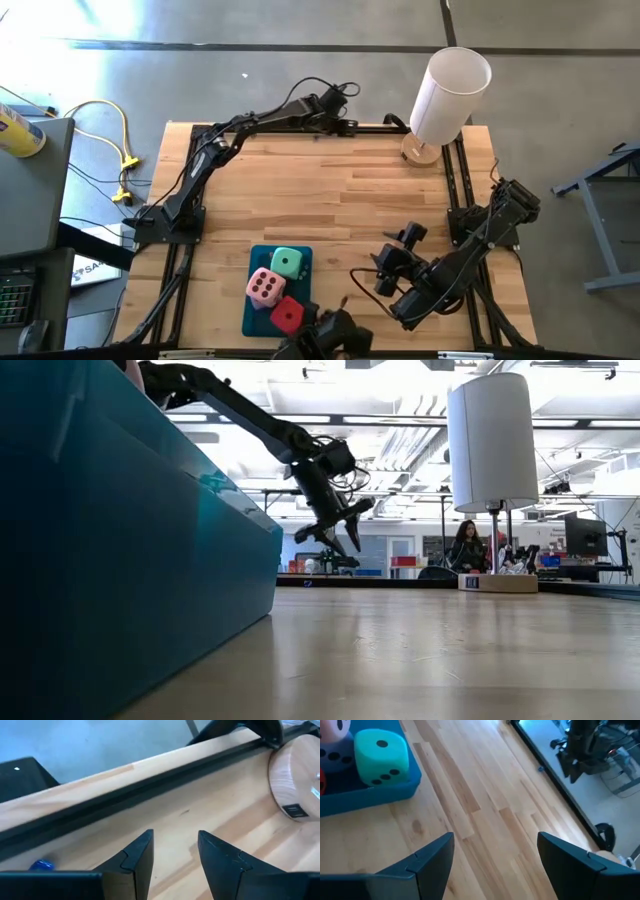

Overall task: Pick & Place Dice
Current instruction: Put the small blue die into the blue bin

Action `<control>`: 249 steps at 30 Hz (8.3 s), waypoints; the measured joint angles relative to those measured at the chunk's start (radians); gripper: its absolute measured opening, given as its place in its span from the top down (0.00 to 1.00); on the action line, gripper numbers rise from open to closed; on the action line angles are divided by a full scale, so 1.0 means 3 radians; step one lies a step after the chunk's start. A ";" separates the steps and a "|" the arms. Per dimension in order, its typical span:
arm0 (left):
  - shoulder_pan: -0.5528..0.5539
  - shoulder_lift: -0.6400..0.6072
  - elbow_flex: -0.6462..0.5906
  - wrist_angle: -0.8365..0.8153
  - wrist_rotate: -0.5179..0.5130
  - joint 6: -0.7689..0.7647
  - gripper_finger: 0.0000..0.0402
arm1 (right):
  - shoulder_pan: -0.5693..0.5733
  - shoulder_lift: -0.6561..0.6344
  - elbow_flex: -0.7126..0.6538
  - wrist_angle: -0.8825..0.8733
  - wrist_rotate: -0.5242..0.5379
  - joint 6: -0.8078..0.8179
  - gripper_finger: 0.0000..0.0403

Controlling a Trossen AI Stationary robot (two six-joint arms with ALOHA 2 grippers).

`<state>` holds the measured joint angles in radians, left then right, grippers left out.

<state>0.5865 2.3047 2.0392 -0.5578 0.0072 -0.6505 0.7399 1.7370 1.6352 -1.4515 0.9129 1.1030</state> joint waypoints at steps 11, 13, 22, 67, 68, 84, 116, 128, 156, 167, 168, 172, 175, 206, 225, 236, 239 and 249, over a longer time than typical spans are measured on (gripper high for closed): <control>0.0113 0.0000 -0.0122 0.0036 -0.0106 0.0176 0.63 | 0.0003 0.0000 0.0000 0.0050 -0.0100 -0.0011 0.31; 0.0117 -0.0005 -0.0221 0.0214 -0.0083 0.0185 0.63 | 0.0003 0.0000 0.0000 0.0052 -0.0101 -0.0006 0.31; 0.0103 0.0000 -0.0491 0.0585 -0.0394 0.0239 0.63 | 0.0003 0.0000 0.0000 0.0080 -0.0100 0.0000 0.31; -0.0002 -0.0003 -0.0484 -0.0374 -0.1208 0.0356 0.63 | -0.0008 0.0000 0.0000 0.0072 -0.0075 -0.0082 0.31; -0.0003 0.0001 -0.0484 -0.0392 -0.1205 0.0325 0.63 | -0.0008 0.0000 0.0000 0.0075 -0.0076 -0.0087 0.31; 0.0150 0.0001 -0.0484 -0.0425 -0.0662 0.0222 0.63 | -0.0008 0.0000 0.0000 0.0132 -0.0076 -0.0088 0.31; 0.0168 0.0000 -0.0483 -0.0421 -0.0668 0.0260 0.76 | -0.0008 0.0000 0.0000 0.0167 -0.0075 -0.0090 0.31; 0.0168 -0.0005 -0.0479 -0.0427 -0.0670 0.0318 0.88 | -0.0008 0.0000 0.0000 0.0166 -0.0075 -0.0091 0.31; -0.0100 -0.0465 -0.0480 -0.1202 -0.0919 0.0844 0.89 | 0.0001 0.0000 -0.0001 0.0238 -0.0178 -0.0115 0.31; -0.0452 -0.1008 -0.0481 -0.1799 -0.0913 0.1046 0.89 | 0.0073 0.0000 -0.0001 0.0320 -0.0225 -0.0127 0.31; -0.0494 -0.1061 -0.0481 -0.1831 -0.0914 0.1044 0.89 | 0.0080 0.0000 -0.0001 0.0346 -0.0228 -0.0154 0.31; -0.0635 -0.1289 -0.0481 -0.1926 -0.0883 0.1044 0.89 | 0.0097 0.0000 -0.0001 0.0492 -0.0225 -0.0351 0.31; -0.0711 -0.1450 -0.0481 -0.2098 -0.0883 0.1019 0.89 | 0.0097 0.0000 -0.0001 0.0610 -0.0226 -0.0463 0.31; -0.3333 -0.1989 -0.0895 -0.3367 -0.1421 -0.0586 0.89 | 0.0254 0.0001 -0.0001 0.1109 -0.0250 -0.0957 0.31; -0.4351 -0.1979 -0.0925 -0.2606 -0.1187 -0.0726 0.89 | 0.0378 0.0013 -0.0001 0.1319 -0.0255 -0.0987 0.31; -0.4177 -0.1970 -0.1553 -0.1890 -0.0836 -0.0435 0.89 | 0.0467 0.0013 -0.0001 0.1400 -0.0252 -0.0988 0.31; -0.4142 -0.1975 -0.1696 -0.1516 -0.0751 -0.0303 0.89 | 0.0490 0.0013 -0.0001 0.1401 -0.0251 -0.0988 0.31; -0.4081 -0.1965 -0.1901 -0.1398 -0.0750 -0.0348 0.84 | 0.0490 0.0013 -0.0001 0.1401 -0.0250 -0.0988 0.31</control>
<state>-0.6377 1.7152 1.4689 -0.9773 -0.2178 -0.7551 0.8867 1.7409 1.6348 -1.0313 0.8379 0.8066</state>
